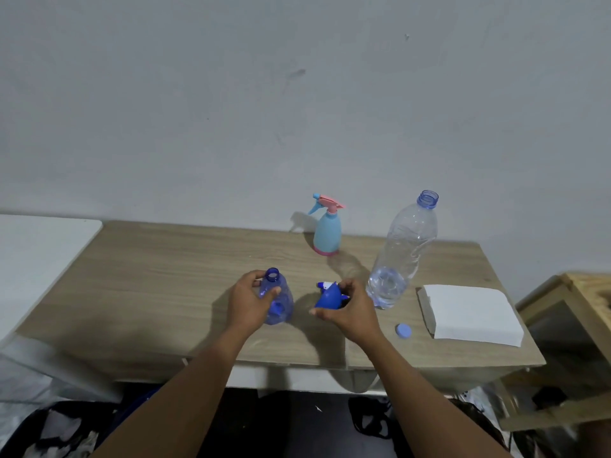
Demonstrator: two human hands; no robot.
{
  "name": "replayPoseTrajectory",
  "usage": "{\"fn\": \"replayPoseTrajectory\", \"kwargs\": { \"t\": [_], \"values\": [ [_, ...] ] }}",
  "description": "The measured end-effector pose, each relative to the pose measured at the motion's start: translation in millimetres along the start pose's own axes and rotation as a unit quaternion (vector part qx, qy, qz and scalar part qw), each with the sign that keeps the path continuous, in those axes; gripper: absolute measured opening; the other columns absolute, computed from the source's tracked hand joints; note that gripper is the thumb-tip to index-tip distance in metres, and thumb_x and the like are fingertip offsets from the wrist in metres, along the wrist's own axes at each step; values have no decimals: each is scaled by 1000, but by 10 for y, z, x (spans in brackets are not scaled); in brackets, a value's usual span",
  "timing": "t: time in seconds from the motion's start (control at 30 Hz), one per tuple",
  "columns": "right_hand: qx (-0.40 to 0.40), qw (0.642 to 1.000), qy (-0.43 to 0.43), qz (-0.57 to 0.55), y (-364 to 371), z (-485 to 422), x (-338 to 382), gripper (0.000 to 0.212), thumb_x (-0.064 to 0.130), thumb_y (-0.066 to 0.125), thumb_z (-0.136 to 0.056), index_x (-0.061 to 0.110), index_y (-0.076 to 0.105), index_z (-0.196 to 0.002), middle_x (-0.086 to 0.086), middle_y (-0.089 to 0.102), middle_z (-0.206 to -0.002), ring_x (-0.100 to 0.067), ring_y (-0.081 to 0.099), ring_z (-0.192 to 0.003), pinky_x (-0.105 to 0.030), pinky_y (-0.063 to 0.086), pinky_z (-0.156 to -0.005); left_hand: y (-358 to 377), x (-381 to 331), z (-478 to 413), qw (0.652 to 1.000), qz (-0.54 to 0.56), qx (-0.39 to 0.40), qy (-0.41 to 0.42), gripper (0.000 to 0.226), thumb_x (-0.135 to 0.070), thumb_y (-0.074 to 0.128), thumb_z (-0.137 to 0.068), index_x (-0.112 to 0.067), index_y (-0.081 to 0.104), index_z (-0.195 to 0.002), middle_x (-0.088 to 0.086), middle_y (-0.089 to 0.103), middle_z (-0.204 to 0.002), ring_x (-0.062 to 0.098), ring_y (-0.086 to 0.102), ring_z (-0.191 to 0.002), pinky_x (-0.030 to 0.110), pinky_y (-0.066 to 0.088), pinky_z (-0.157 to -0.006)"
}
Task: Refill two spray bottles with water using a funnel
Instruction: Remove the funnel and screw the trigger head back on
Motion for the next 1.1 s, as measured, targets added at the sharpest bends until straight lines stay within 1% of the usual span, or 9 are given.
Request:
{"fn": "replayPoseTrajectory", "kwargs": {
  "t": [0.1, 0.23, 0.53, 0.67, 0.73, 0.77, 0.87, 0.97, 1.1],
  "values": [
    [57, 987, -10, 152, 244, -12, -171, 75, 42, 96, -49, 29, 57, -112, 7, 62, -111, -18, 61, -103, -29, 53, -84, -8, 0, 4, 1000, 7, 0, 7, 38, -6, 82, -74, -11, 65, -107, -1, 65, -99, 18, 63, -95, 25, 46, -81],
    [126, 929, -52, 343, 559, 9, -185, 83, 54, 85, -60, 31, 52, -133, 1, 54, -129, -24, 50, -119, -41, 42, -98, -2, 6, 12, 1000, 8, 2, 2, 39, -8, 80, -77, -12, 65, -113, -2, 65, -103, 15, 61, -98, 16, 43, -77],
    [139, 932, -27, 332, 769, 45, -401, 92, 47, 89, -61, 27, 40, -137, 1, 54, -133, -22, 46, -121, -38, 38, -104, 1, 37, 5, 1000, 17, 14, 2, 39, -14, 81, -77, -18, 65, -113, -3, 67, -107, 11, 61, -100, 11, 43, -77],
    [137, 945, -53, 293, 632, 121, -362, 112, 68, 86, -48, 30, 37, -141, 10, 46, -136, -13, 41, -124, -37, 35, -105, -4, 8, 14, 999, 26, 15, 17, 36, -13, 80, -78, -22, 64, -110, -8, 66, -104, 7, 60, -99, 10, 42, -78],
    [104, 972, -50, 202, 423, 127, -398, 98, 72, 82, -51, 40, 42, -135, 16, 45, -131, -8, 41, -119, -32, 39, -100, -8, -1, 12, 999, 28, 16, 20, 35, -11, 79, -78, -25, 63, -107, -9, 66, -101, 6, 60, -97, 8, 42, -78],
    [69, 984, -58, 151, 292, 112, -391, 78, 71, 78, -60, 46, 46, -127, 16, 48, -126, -8, 45, -115, -31, 41, -96, -11, -3, 10, 999, 30, 16, 21, 35, -11, 79, -78, -25, 62, -106, -10, 65, -101, 6, 60, -96, 7, 41, -77],
    [-50, 995, -42, 74, -4, -82, -461, 25, 51, 60, -93, 32, 57, -108, 8, 58, -105, -15, 56, -98, -33, 48, -84, 0, 14, 4, 999, 32, 20, 16, 36, -10, 79, -78, -22, 63, -109, -9, 65, -102, 4, 59, -95, 7, 41, -77],
    [-64, 989, 52, 125, 28, -448, -746, 23, 35, 62, -95, 13, 58, -101, -2, 61, -93, -22, 61, -86, -29, 45, -71, 3, 25, 1, 999, 30, 18, 16, 37, -9, 79, -78, -19, 64, -111, -8, 66, -104, 6, 60, -98, 8, 42, -79],
    [-53, 982, 101, 151, 177, -703, -925, 23, 26, 64, -92, 8, 57, -81, -11, 63, -81, -26, 63, -75, -26, 40, -56, 8, 21, -3, 999, 32, 23, 10, 37, -10, 79, -79, -21, 63, -110, -9, 65, -103, 5, 60, -97, 3, 42, -73]
  ]
}}
Point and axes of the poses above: each hand's wrist, its own z-axis away from the middle knuckle, its own y-axis out of the palm, x = y × z, the point moved 8 cm from there along -z, towards the middle knuckle
